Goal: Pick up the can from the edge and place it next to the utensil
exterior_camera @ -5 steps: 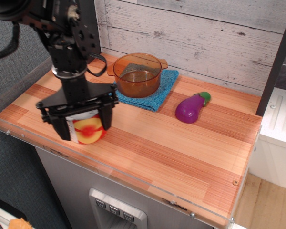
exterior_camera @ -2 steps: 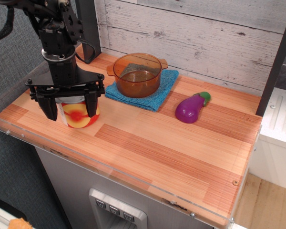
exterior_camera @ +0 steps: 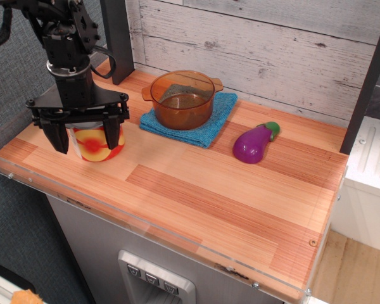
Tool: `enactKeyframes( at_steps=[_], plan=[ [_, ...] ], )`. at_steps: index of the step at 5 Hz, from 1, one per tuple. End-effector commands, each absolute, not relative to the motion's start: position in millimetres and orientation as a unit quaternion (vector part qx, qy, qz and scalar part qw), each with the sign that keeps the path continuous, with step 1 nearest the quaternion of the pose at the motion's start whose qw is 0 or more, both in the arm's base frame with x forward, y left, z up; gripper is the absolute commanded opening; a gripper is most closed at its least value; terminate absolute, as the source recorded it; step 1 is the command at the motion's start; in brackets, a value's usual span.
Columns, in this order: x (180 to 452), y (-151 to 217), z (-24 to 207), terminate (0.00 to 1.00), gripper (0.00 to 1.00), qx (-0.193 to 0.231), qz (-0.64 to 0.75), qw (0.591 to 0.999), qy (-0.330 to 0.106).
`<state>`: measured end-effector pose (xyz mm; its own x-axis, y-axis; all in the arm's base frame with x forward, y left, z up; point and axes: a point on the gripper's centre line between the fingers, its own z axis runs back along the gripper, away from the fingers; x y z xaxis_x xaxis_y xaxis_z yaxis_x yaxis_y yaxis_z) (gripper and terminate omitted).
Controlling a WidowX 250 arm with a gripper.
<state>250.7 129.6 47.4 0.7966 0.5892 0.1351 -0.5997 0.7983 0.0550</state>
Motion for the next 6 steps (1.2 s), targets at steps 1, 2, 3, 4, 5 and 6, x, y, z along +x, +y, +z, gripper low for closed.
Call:
enactKeyframes(
  at_steps=[1,2,3,4,5,6],
  plan=[
    [269.8,136.3,52.9,0.00,1.00,0.059,0.288,0.953,-0.075],
    [277.3,142.5,49.6,0.00,1.00,0.060,0.284,0.954,-0.074],
    [284.4,149.9,50.3,0.00,1.00,0.064,0.281,0.954,-0.078],
    [292.2,157.7,51.2,0.00,1.00,0.068,0.279,0.954,-0.082],
    [298.5,161.5,49.3,0.00,1.00,0.065,0.276,0.955,-0.085],
    [304.4,162.0,48.9,0.00,1.00,0.073,0.270,0.955,-0.099]
  ],
)
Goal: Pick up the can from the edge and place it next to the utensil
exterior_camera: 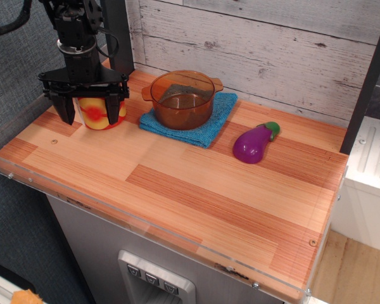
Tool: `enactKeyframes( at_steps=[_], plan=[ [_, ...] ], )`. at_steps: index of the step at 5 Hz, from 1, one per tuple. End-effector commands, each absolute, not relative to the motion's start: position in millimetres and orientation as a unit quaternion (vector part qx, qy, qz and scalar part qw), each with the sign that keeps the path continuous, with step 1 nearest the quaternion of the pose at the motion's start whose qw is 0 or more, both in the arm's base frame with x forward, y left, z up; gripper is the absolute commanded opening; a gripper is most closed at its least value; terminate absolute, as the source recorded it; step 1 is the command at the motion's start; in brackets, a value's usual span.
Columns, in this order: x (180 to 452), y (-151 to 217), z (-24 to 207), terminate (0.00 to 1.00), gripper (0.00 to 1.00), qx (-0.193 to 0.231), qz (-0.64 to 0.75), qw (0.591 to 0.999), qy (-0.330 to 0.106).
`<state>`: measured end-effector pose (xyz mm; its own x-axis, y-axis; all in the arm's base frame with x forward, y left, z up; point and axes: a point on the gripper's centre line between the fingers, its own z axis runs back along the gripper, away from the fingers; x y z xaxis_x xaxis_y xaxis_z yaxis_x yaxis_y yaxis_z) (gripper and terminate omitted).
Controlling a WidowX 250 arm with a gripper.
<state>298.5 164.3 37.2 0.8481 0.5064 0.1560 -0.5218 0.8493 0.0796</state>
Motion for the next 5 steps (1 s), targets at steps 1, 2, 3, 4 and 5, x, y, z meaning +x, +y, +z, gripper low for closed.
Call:
enactKeyframes(
  at_steps=[1,2,3,4,5],
  plan=[
    [303.3,154.3,55.0,0.00,1.00,0.076,0.264,0.956,-0.101],
    [294.7,143.7,64.2,0.00,1.00,0.074,0.264,0.957,-0.100],
    [284.2,129.8,72.0,0.00,1.00,0.068,0.260,0.958,-0.098],
    [273.8,113.8,78.4,0.00,1.00,0.062,0.237,0.965,-0.092],
    [266.8,92.1,88.1,0.00,1.00,0.058,0.191,0.976,-0.082]
  ],
)
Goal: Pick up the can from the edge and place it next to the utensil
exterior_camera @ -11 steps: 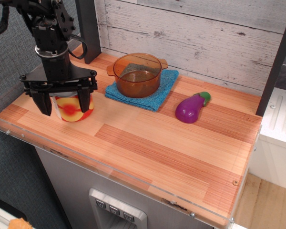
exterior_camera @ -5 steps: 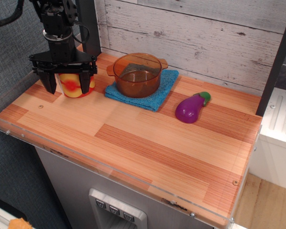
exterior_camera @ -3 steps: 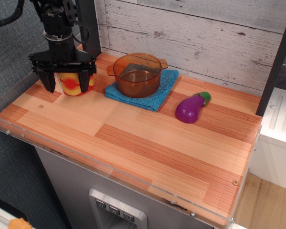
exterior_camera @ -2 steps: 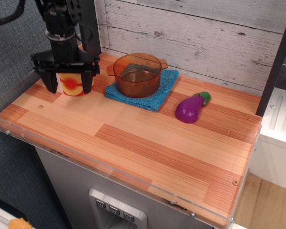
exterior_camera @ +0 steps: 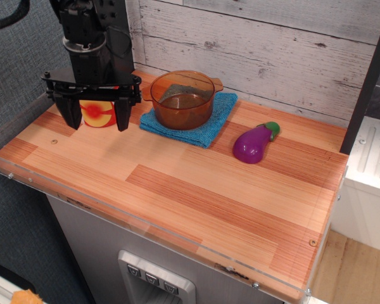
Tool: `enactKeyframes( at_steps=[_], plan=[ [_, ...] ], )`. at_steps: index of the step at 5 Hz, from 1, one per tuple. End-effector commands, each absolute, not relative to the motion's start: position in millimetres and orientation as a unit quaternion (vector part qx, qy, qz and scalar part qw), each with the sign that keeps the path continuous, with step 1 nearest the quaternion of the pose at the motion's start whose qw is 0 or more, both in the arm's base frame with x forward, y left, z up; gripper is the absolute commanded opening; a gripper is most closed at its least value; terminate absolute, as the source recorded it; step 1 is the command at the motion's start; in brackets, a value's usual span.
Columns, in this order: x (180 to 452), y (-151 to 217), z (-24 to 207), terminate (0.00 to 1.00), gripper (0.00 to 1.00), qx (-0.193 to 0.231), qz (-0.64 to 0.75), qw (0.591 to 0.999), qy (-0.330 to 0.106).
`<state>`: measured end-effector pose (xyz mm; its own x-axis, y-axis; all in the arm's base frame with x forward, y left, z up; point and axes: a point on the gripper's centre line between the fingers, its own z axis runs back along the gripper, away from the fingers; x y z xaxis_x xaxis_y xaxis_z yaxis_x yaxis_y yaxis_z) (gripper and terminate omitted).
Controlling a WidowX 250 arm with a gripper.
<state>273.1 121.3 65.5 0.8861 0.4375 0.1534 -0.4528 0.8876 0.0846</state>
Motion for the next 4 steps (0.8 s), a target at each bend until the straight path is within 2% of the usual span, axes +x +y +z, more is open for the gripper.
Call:
enactKeyframes(
  at_steps=[1,4],
  plan=[
    [250.4,77.3,101.0,0.00,1.00,0.048,0.163,0.982,-0.081],
    [210.6,65.3,149.5,0.00,1.00,0.060,0.165,0.980,-0.097]
  ],
)
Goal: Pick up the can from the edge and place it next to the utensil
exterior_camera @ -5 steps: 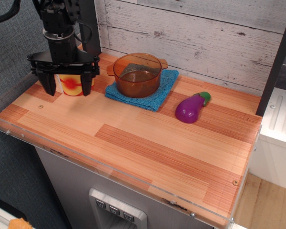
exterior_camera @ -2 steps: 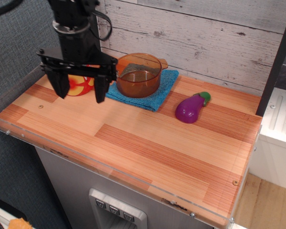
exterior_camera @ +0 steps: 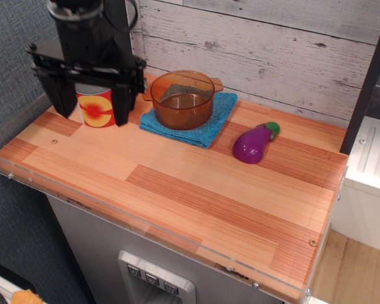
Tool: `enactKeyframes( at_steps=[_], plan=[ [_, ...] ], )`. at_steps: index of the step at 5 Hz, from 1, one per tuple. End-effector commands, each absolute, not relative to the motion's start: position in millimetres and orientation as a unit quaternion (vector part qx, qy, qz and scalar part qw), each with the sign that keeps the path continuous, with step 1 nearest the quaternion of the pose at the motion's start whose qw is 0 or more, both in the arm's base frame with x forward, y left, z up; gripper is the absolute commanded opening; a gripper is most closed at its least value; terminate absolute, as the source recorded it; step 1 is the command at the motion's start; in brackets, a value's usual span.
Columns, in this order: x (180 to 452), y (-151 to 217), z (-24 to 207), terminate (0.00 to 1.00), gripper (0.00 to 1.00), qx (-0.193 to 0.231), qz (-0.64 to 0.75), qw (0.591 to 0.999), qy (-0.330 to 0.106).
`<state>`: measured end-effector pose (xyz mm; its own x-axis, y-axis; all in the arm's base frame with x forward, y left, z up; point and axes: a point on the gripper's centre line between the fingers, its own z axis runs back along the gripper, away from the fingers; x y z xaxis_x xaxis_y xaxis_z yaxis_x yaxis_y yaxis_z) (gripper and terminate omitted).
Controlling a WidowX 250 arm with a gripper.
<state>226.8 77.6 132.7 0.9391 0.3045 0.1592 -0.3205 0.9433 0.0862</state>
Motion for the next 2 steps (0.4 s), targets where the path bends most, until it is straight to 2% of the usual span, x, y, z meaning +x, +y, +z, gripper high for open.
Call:
enactKeyframes(
  at_steps=[1,2],
  plan=[
    [210.6,65.3,149.5,0.00,1.00,0.060,0.165,0.980,-0.097],
    [210.6,65.3,149.5,1.00,1.00,0.060,0.165,0.980,-0.097]
  ],
)
